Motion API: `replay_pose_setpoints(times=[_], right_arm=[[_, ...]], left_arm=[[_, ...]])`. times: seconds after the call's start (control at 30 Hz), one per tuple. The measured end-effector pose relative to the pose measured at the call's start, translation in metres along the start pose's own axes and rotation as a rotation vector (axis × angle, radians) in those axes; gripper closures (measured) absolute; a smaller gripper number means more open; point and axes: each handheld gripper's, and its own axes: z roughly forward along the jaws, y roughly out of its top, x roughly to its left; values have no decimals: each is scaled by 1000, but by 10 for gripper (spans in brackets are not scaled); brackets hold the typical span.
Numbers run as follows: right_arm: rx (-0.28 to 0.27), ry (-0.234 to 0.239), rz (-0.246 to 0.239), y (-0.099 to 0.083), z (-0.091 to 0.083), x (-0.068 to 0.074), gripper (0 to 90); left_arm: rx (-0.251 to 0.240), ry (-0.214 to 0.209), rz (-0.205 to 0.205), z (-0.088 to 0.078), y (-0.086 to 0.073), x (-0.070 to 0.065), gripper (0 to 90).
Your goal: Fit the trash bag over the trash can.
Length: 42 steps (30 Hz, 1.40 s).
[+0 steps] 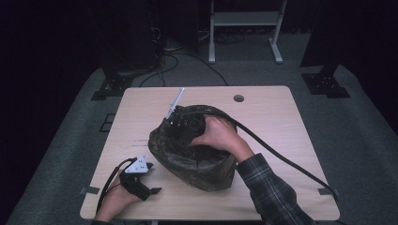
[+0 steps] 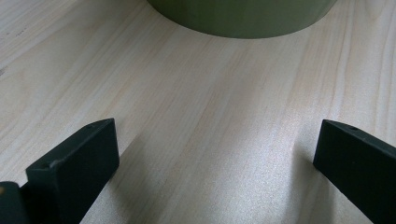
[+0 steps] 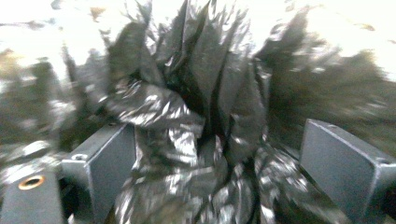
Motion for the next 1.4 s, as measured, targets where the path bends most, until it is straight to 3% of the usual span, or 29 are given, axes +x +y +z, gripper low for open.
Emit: replay_pose_setpoints(times=[0.03, 0.17, 0.4, 0.43, 0.53, 0.57, 1.1, 1.4], right_arm=[[-15, -4, 10, -2, -12, 2, 93], [-44, -21, -3, -6, -24, 5, 93], [-93, -48, 18, -22, -47, 4, 92], [-131, -58, 18, -29, -54, 5, 92], [-153, -40, 37, -35, -60, 5, 92], [-192, -34, 47, -44, -67, 4, 92], [-356, -63, 77, -88, -109, 16, 92], [-395, -84, 108, -122, -120, 20, 92]], left_arm=[[0, 0, 0, 0, 0, 0, 0], [1, 0, 2, 0, 0, 1, 0], [1, -1, 3, 0, 0, 1, 0], [1, -1, 3, 0, 0, 1, 0], [1, -1, 3, 0, 0, 1, 0], [2, -1, 3, 0, 0, 1, 0], [2, -1, 3, 0, 0, 1, 0], [2, -1, 3, 0, 0, 1, 0]])
